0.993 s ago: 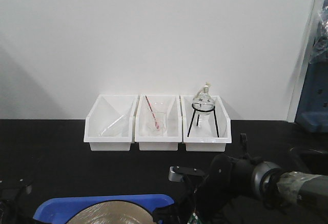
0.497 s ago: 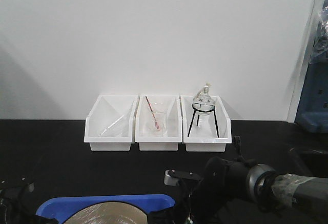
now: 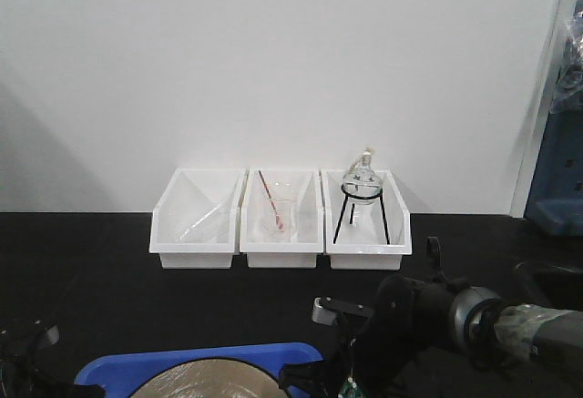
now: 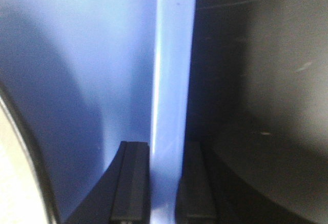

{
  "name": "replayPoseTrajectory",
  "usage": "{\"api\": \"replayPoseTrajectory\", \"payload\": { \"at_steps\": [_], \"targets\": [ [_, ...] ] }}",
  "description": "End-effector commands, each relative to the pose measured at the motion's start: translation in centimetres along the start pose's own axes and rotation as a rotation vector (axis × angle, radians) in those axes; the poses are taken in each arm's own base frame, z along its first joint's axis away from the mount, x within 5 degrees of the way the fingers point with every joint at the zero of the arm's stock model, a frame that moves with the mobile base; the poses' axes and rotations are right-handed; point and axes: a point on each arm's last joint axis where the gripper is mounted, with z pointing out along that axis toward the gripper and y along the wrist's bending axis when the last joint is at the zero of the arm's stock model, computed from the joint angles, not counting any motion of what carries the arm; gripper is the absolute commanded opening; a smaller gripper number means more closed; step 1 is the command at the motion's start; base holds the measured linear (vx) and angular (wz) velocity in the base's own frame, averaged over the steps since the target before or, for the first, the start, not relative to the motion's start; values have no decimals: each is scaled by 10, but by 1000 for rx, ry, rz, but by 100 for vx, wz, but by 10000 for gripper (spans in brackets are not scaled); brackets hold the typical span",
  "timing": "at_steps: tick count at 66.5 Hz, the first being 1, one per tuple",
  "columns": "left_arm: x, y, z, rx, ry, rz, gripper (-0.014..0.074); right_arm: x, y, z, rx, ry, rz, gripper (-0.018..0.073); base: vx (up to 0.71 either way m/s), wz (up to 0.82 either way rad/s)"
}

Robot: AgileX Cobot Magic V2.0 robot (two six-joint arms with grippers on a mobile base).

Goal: Place disk in tray to left cabinet
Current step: 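Move both grippers down to the blue tray's opposite short edges, then grip the tray edges with both grippers and lift the tray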

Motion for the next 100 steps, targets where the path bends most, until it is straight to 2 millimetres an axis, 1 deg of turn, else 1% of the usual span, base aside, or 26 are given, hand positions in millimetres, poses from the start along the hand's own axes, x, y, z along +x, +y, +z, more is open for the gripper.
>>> {"api": "replayPoseTrajectory", "payload": {
  "at_steps": [1,10,17,31,42,50,58,72,79,85,92,100],
  "targets": [
    [1,-34,-11,206,37,-73,-7,-7,24,-30,-109,-78,45,-10,0,0],
    [-1,-39,-14,261,28,-124,-3,-10,18,-45,-120,-82,82,-8,0,0],
    [-6,-45,-20,299,11,-135,-1,-13,10,-60,-148,-84,130,-8,0,0],
    [-29,-60,-44,372,3,-175,-1,-16,-5,-88,-164,-90,166,-8,0,0],
    [-42,-70,-60,414,11,-206,-1,-18,-8,-117,-202,-161,191,-8,0,0],
    [-51,-76,-71,431,-5,-222,-1,-20,-10,-135,-242,-200,213,-8,0,0],
    [-58,-83,-83,457,7,-251,-1,-19,-14,-143,-273,-193,230,-8,0,0],
    [-70,-92,-105,467,21,-289,-1,-18,-25,-155,-374,-134,318,-8,0,0],
    [-70,-94,-111,444,53,-305,-1,-19,-29,-160,-423,-125,352,-8,0,0],
    [-68,-93,-111,433,83,-330,-1,-20,-32,-166,-481,-120,370,-8,0,0],
    [-69,-95,-114,444,89,-333,-1,-20,-32,-171,-516,-122,357,-7,0,0],
    [-72,-103,-128,489,74,-315,-1,-18,-29,-180,-529,-140,348,-5,0,0]
  ]
}}
